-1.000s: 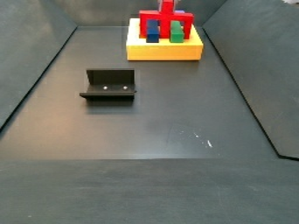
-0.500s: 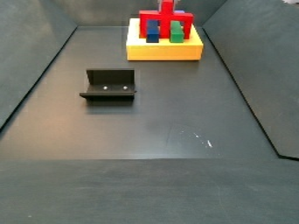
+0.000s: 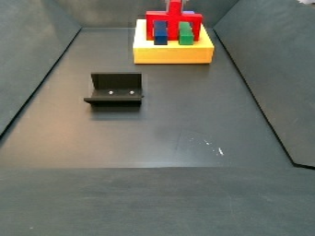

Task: Pick up the red object. Move up. Place the red object on the fixture. Regrasp the red object. Move to above the board. Insert the red object.
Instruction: Insert the red object.

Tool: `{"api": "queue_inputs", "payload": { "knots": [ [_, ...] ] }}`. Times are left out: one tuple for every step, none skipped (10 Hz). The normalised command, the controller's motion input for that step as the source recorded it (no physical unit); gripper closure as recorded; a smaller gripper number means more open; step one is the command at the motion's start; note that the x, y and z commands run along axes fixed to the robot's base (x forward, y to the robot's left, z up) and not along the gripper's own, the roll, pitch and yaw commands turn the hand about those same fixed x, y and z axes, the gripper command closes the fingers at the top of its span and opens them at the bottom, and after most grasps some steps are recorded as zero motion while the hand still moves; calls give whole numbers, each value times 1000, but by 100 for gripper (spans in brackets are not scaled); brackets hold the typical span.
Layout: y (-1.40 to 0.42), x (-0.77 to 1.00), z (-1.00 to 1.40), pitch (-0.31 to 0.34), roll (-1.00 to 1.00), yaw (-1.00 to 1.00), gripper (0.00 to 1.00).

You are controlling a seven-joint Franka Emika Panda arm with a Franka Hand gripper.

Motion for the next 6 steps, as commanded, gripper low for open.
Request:
{"api": "queue_inputs", "payload": {
  "knots": [
    [0, 303, -551, -29, -90, 0, 100],
    [29, 77, -503, -43, -64, -29, 100],
    [117, -9, -454, -29, -40, -23, 100],
    [100, -91, -520, -43, -91, -60, 100],
    [0, -157, -566, -83, -127, -100, 100],
    [9, -11, -503, -30, -119, -66, 100]
  ]
}}
